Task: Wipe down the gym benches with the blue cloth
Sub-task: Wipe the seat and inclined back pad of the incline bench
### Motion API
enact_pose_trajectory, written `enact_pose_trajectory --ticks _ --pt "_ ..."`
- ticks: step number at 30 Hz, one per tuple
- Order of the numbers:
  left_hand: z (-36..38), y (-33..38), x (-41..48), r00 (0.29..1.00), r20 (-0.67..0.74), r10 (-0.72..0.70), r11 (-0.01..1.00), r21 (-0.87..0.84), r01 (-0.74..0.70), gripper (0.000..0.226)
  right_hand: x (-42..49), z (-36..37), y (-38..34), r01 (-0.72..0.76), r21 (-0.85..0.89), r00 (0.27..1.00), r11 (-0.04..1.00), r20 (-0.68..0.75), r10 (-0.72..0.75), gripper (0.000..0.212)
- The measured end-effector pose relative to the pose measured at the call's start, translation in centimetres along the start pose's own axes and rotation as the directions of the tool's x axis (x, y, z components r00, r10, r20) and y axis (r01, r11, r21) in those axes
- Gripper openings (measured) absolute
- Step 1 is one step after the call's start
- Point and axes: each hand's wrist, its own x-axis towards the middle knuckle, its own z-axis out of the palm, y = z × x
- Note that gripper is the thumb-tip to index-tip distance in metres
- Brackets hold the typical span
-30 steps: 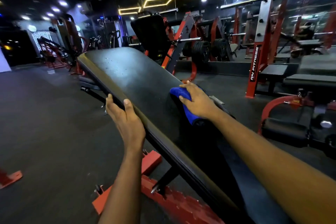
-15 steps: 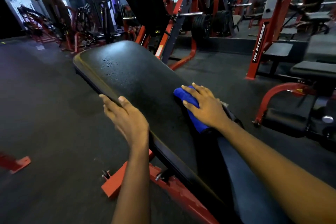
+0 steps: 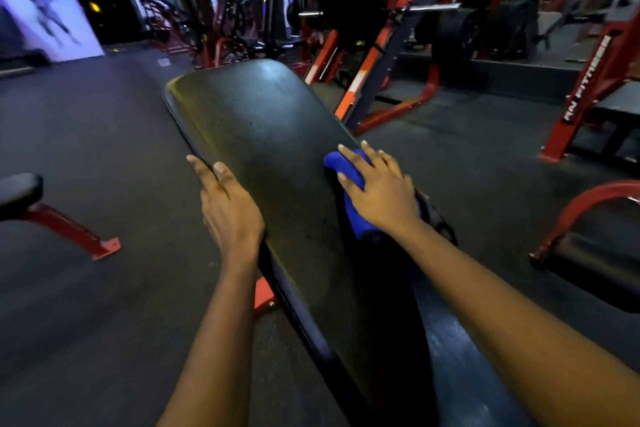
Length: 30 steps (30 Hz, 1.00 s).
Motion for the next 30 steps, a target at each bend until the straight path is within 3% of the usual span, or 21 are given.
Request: enact_pose_trajectory --ticks 4,8,11,19,22,25,27,30 --pt "0.2 -0.5 0.4 1.000 -0.015 -0.007 1.000 -0.005 0.007 0.056 3.4 0.2 -0.9 0.025 0.069 0.999 0.997 0.029 -0.027 0.052" --pt "0.2 -0.5 0.3 1.000 -0.008 -0.017 1.000 -0.003 0.017 0.056 -4.0 0.3 0.9 0.132 -0.040 0.990 0.990 -0.051 -0.134 0.055" --pt "0.2 -0.6 0.4 1.000 0.001 -0.013 1.000 -0.013 0.013 0.058 -7.2 0.2 2.0 0.136 -0.069 0.991 0.988 -0.003 -0.136 0.057" --pt "-0.1 -0.8 0.3 1.000 0.010 -0.009 1.000 -0.019 0.009 0.059 2.0 0.8 -0.8 0.051 0.014 0.999 0.999 0.006 -0.052 0.054" --pt "-0.1 -0.8 0.3 1.000 0.007 -0.012 0.999 -0.034 0.012 0.058 -2.4 0.8 -1.1 0.176 -0.064 0.982 0.982 -0.056 -0.180 0.058" --pt "-0.2 -0.5 0.3 1.000 0.011 -0.011 0.999 -0.047 0.011 0.056 -3.5 0.8 -0.9 0.268 -0.053 0.963 0.962 -0.022 -0.270 0.057" --pt "-0.2 -0.4 0.1 1.000 0.005 -0.001 0.999 -0.035 0.001 0.055 -0.9 0.6 -0.7 0.224 -0.037 0.974 0.974 -0.018 -0.225 0.057" --pt "-0.4 -0.4 0.1 1.000 0.017 0.007 0.999 -0.049 -0.006 0.055 1.4 0.7 -2.1 -0.001 0.022 1.000 1.000 -0.021 0.002 0.053"
